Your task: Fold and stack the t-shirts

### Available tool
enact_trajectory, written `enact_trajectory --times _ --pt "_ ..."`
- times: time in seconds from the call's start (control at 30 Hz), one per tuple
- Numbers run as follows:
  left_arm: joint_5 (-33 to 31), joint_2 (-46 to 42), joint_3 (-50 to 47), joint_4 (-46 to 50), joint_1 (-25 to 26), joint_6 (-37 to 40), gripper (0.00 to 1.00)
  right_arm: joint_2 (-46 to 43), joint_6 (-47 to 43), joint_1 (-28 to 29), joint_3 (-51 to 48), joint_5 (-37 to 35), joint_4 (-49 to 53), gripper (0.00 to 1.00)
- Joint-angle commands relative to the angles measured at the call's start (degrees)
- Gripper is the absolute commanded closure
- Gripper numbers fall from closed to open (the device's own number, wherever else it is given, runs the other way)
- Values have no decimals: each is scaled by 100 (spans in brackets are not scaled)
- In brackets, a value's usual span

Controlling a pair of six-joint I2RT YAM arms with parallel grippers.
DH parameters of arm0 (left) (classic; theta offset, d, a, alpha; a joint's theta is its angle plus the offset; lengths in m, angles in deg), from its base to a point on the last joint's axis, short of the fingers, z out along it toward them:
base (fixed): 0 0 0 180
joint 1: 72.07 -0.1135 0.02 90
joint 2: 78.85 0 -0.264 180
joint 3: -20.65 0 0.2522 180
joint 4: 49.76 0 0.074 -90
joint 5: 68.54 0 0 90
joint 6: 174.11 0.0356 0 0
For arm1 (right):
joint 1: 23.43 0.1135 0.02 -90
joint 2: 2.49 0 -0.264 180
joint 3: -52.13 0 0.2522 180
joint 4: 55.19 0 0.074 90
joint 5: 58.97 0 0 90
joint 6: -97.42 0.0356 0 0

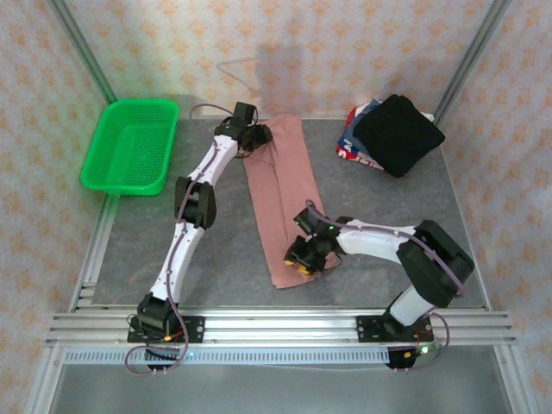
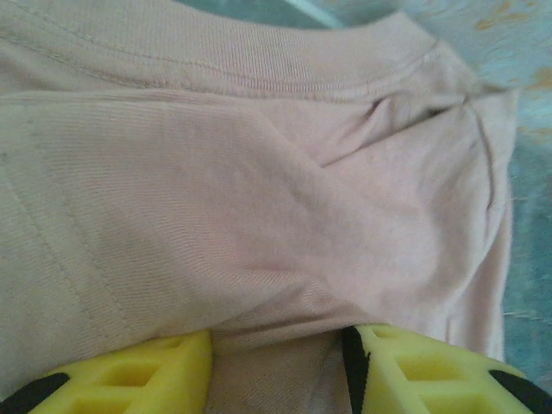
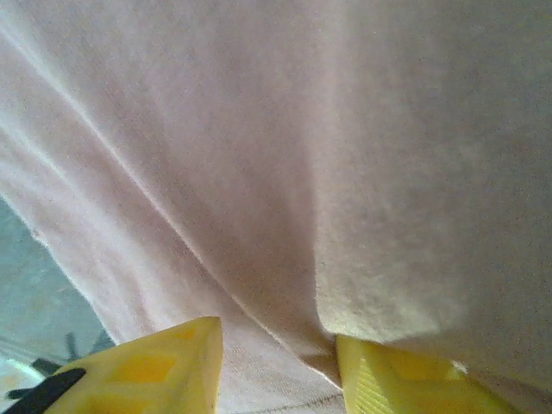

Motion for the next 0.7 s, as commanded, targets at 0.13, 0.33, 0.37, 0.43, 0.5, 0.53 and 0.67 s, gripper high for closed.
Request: enact_trajectory --times 0.13,0.33,0.37,0.43,0.5,0.53,0.67 --pt "1022 61 -197 373 1 -648 43 -461 -87 189 299 -360 547 44" --pt "804 -2357 -1163 319 -68 -464 33 -1727 -1266 -6 1165 -1170 2544 29" --pt "812 -2767 -1436 334 -82 -429 33 -1978 -1395 -123 1181 -1245 2764 27" --pt "869 -3505 -2038 480 -70 -315 33 -2493 -1727 -393 1062 -1165 2930 24" --pt "929 -4409 -3084 428 5 -198 33 -2849 -2306 -757 1017 -1160 3361 24" --pt "928 -4791 -3730 340 55 -177 33 -2935 -2586 -892 1010 -1217 3575 23" --pt "747 -6791 -6502 -99 282 -310 33 -3033 -3661 -1525 705 -1000 3750 25"
